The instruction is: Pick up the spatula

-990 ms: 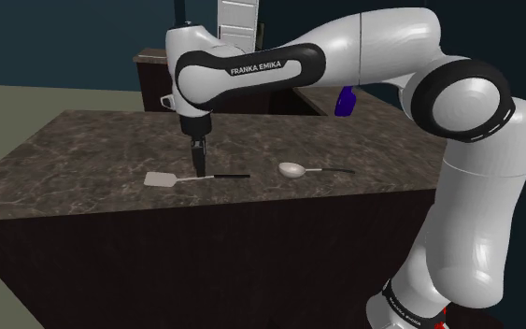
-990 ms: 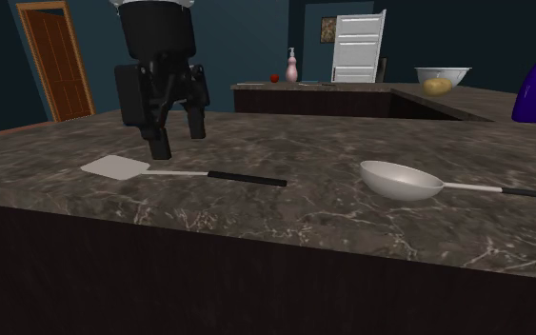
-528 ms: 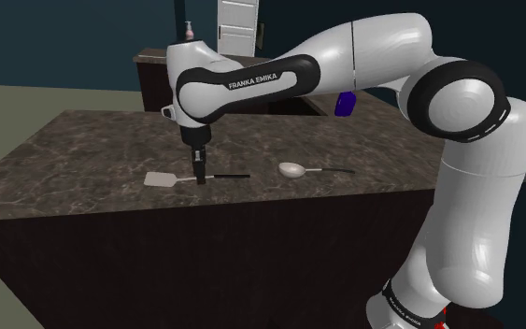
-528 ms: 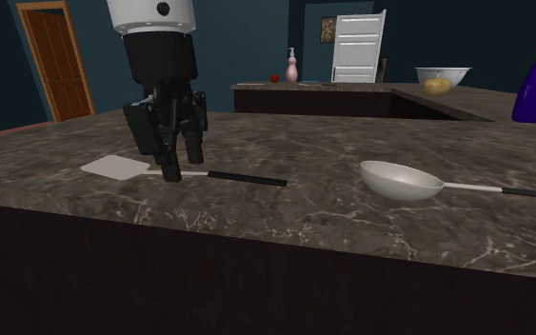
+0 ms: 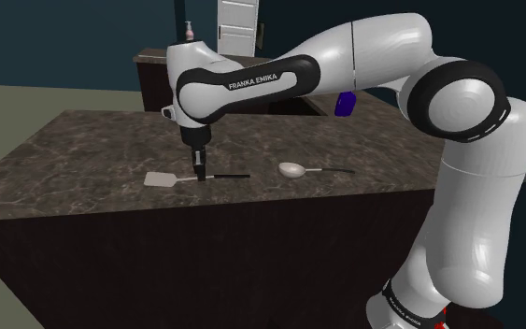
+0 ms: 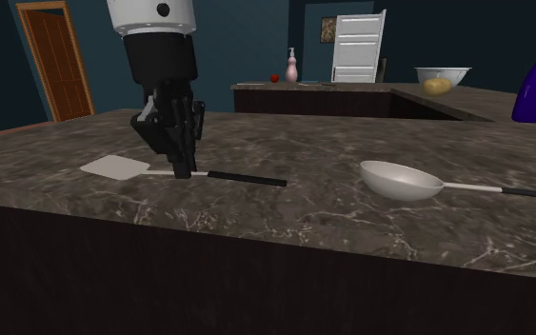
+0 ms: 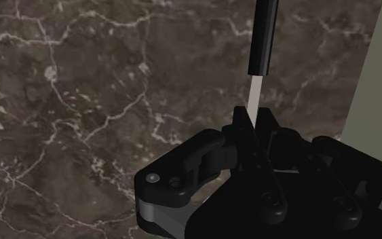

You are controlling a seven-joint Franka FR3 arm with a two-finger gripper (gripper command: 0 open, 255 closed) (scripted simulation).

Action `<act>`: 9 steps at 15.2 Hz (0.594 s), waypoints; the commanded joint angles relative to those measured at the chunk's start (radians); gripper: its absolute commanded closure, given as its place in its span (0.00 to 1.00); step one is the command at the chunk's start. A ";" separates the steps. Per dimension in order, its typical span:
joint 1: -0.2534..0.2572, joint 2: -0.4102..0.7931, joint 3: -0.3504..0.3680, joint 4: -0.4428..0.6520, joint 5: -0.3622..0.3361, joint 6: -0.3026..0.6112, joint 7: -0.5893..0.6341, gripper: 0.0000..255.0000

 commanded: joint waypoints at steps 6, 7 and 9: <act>0.001 -0.009 0.001 0.054 0.003 -0.063 -0.004 1.00; 0.001 -0.011 0.001 0.066 0.004 -0.076 -0.005 1.00; 0.001 -0.013 0.002 0.089 0.005 -0.102 -0.007 1.00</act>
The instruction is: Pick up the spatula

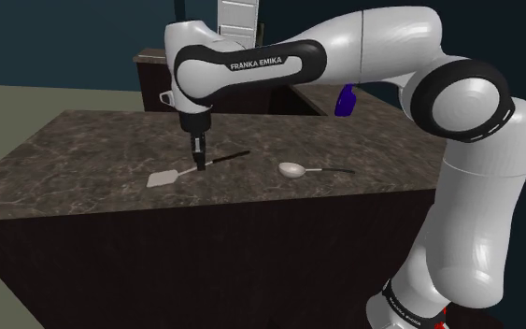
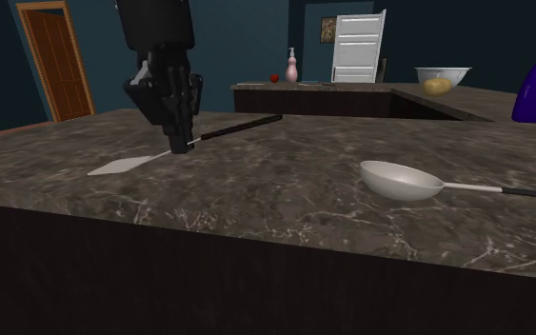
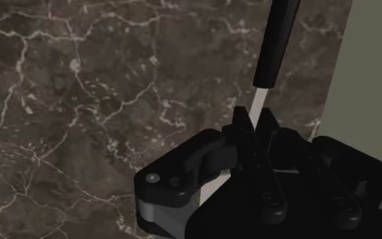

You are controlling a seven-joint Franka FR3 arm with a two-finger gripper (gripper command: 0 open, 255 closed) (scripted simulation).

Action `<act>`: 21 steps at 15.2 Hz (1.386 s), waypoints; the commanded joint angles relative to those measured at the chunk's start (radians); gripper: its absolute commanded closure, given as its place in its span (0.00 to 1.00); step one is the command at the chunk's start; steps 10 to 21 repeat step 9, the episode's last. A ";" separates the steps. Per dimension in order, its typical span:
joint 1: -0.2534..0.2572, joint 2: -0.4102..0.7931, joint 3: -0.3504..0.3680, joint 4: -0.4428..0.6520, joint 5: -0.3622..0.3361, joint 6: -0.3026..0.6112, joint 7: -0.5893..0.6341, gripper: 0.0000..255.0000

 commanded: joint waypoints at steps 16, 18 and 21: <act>0.004 0.000 0.002 0.109 0.002 -0.110 -0.004 1.00; 0.004 0.000 0.002 0.109 0.002 -0.110 -0.004 1.00; 0.004 0.000 0.002 0.109 0.002 -0.110 -0.004 1.00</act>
